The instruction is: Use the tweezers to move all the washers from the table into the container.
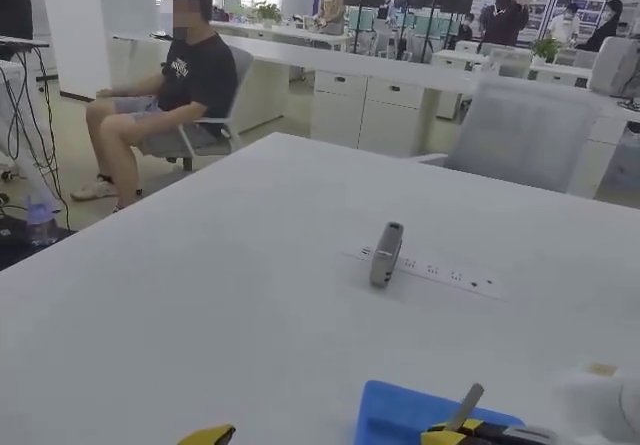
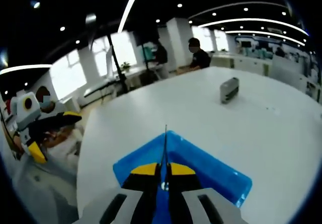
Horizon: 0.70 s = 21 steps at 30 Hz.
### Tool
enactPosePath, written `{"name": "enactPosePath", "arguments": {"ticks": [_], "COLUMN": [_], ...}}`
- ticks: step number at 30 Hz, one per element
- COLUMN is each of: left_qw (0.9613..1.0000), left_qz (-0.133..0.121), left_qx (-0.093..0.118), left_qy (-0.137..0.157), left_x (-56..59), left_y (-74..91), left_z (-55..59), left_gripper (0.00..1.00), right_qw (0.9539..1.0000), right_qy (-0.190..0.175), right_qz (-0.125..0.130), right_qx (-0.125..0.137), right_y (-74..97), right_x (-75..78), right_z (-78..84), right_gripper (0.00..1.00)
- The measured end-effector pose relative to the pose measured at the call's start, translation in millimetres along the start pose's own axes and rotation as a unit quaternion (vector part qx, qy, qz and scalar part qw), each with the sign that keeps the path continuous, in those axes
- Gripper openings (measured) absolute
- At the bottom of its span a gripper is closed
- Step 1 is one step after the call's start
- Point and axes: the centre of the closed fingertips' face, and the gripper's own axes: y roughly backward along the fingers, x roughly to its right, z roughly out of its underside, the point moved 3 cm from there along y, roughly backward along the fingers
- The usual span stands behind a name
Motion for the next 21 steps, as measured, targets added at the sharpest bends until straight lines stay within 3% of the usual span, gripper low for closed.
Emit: {"name": "enactPosePath", "arguments": {"ticks": [12,21], "left_qw": [1.0,1.0], "left_qz": [0.003,0.006], "left_qx": [-0.001,-0.004], "left_qy": [0.0,-0.001], "left_x": [0.9,2.2], "left_y": [0.2,-0.4], "left_z": [0.3,0.7], "left_gripper": [0.76,0.75], "right_qw": [0.9993,0.999], "right_qy": [0.031,0.044], "right_qz": [-0.003,-0.002], "right_qx": [-0.02,-0.013], "right_y": [-13.6,-7.5], "right_x": [1.0,-1.4], "right_z": [6.0,3.1], "right_gripper": [0.03,0.04]}}
